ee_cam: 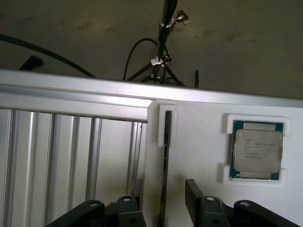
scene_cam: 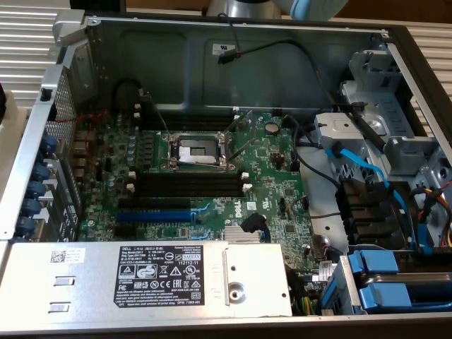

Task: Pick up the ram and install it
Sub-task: 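Pick up the ram and move it above insertion slot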

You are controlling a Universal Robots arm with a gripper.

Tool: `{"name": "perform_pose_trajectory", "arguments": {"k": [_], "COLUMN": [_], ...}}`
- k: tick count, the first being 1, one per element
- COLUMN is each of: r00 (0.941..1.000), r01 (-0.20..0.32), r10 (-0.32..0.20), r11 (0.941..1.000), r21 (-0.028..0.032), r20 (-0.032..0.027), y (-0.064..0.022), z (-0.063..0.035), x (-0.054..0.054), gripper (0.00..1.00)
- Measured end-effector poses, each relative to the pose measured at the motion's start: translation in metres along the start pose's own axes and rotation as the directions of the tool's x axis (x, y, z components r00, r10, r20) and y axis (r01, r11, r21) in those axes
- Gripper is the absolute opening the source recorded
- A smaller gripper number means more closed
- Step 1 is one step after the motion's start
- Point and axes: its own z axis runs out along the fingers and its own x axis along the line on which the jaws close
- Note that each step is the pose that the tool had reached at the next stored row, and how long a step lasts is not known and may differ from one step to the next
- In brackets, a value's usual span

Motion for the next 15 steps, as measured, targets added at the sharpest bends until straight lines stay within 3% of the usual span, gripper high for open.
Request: {"name": "perform_pose_trajectory", "arguments": {"k": [15], "r00": [1.0000], "r01": [0.000], "r10": [0.000], "r11": [1.0000], "r21": [0.0015], "r20": [-0.0005], "y": [0.0000], "z": [0.0024], "x": [0.0000], "gripper": [0.49]}}
